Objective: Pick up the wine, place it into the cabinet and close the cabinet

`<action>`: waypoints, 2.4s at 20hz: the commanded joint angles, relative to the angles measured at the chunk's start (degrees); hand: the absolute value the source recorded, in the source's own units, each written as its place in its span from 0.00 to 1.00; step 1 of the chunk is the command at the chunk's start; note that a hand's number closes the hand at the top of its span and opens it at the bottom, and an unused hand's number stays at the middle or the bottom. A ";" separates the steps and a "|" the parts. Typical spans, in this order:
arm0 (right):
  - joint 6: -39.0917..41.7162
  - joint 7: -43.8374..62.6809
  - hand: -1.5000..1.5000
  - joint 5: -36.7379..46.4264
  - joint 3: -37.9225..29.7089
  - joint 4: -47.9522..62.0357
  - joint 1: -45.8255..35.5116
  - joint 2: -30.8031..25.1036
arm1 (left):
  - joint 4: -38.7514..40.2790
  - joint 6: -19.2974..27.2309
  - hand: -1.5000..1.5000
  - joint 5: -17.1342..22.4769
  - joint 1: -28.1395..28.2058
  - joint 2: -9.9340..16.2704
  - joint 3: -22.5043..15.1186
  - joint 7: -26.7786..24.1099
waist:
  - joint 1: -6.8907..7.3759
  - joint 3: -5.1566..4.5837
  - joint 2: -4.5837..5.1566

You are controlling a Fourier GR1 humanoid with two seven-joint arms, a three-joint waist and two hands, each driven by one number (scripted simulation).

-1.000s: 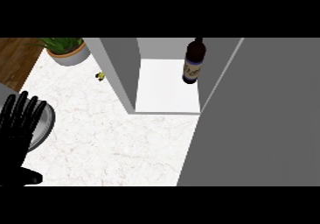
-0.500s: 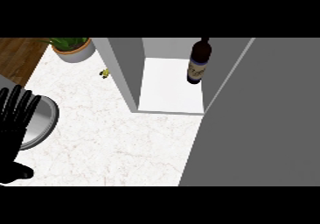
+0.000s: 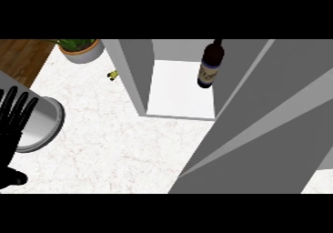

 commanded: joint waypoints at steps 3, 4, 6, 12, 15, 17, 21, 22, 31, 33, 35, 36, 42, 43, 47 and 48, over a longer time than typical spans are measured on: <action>-7.97 10.43 1.00 -0.56 -0.14 13.13 -22.10 13.51 | 1.22 -1.17 0.00 -0.01 1.60 0.79 2.26 -0.37 | -1.33 0.21 -0.25; -10.58 11.27 1.00 -0.77 0.60 14.26 -25.65 13.60 | 1.29 -2.51 0.00 3.05 1.57 2.77 3.68 2.15 | -1.22 0.21 -0.36; -14.05 7.57 1.00 -3.23 -0.35 23.67 -31.65 13.73 | 0.75 -0.48 0.00 1.02 -0.63 0.58 2.13 1.62 | -1.05 0.25 -0.08; -18.13 1.93 1.00 -11.43 -4.95 36.10 -41.67 13.89 | 2.70 -3.27 0.00 -0.39 1.06 -0.19 4.06 0.10 | -1.94 0.36 -0.09; -12.87 -1.84 1.00 -15.30 -10.47 42.70 -42.90 13.92 | 3.74 -2.94 0.00 -0.90 -0.51 0.52 5.28 1.05 | -2.32 0.38 0.02; -10.42 -3.16 1.00 -17.49 -11.97 46.07 -42.53 13.93 | 4.48 -4.79 0.00 -0.58 0.84 -0.33 5.98 0.06 | -2.46 0.38 -0.01; -9.70 -4.12 1.00 -17.37 -13.92 45.67 -39.14 13.94 | 2.96 -5.04 0.00 -1.14 2.90 -0.88 7.02 0.85 | -2.94 0.41 -0.19; -6.86 -5.81 1.00 -17.82 -15.41 45.71 -34.81 13.40 | 7.39 -5.45 0.00 0.00 -1.56 1.16 8.27 2.14 | -3.63 0.41 0.01; -0.08 -12.70 1.00 -14.59 -20.31 57.78 -36.15 12.41 | 3.67 -4.11 0.00 -3.57 1.00 -4.16 7.81 1.40 | -3.26 0.41 -0.12; 3.77 -14.82 1.00 -16.47 -24.13 62.70 -38.96 10.09 | 2.11 -3.40 0.00 -2.68 -0.26 -2.60 8.25 3.22 | -2.89 0.43 0.07; 1.76 -14.97 1.00 -14.70 -22.50 61.57 -36.97 11.62 | 1.83 -2.78 0.00 -1.69 -0.86 -3.29 7.69 4.98 | -3.25 0.43 -0.06; 3.29 -15.98 1.00 -14.59 -23.40 63.29 -37.89 10.23 | 3.11 -6.21 0.00 -0.72 0.65 -1.39 9.59 3.84 | -2.91 0.40 0.03; 5.61 -19.70 1.00 -14.07 -25.21 68.84 -39.52 9.01 | 1.13 -3.93 0.00 -3.34 -0.12 -3.30 7.03 4.20 | -2.28 0.42 0.32; 4.68 -20.24 1.00 -13.54 -25.71 69.69 -39.95 9.13 | 1.04 -5.51 0.00 -1.84 0.22 -2.56 8.00 4.12 | -1.91 0.40 0.34; 6.18 -21.02 1.00 -14.00 -25.92 69.89 -40.11 9.08 | 1.80 -5.15 0.00 -2.78 -0.33 -3.81 6.66 4.55 | -2.34 0.38 0.35; 5.95 -21.09 1.00 -13.62 -25.55 69.82 -39.26 8.98 | 1.75 -5.51 0.00 -2.04 -0.98 -2.75 7.61 4.92 | -2.47 0.39 0.29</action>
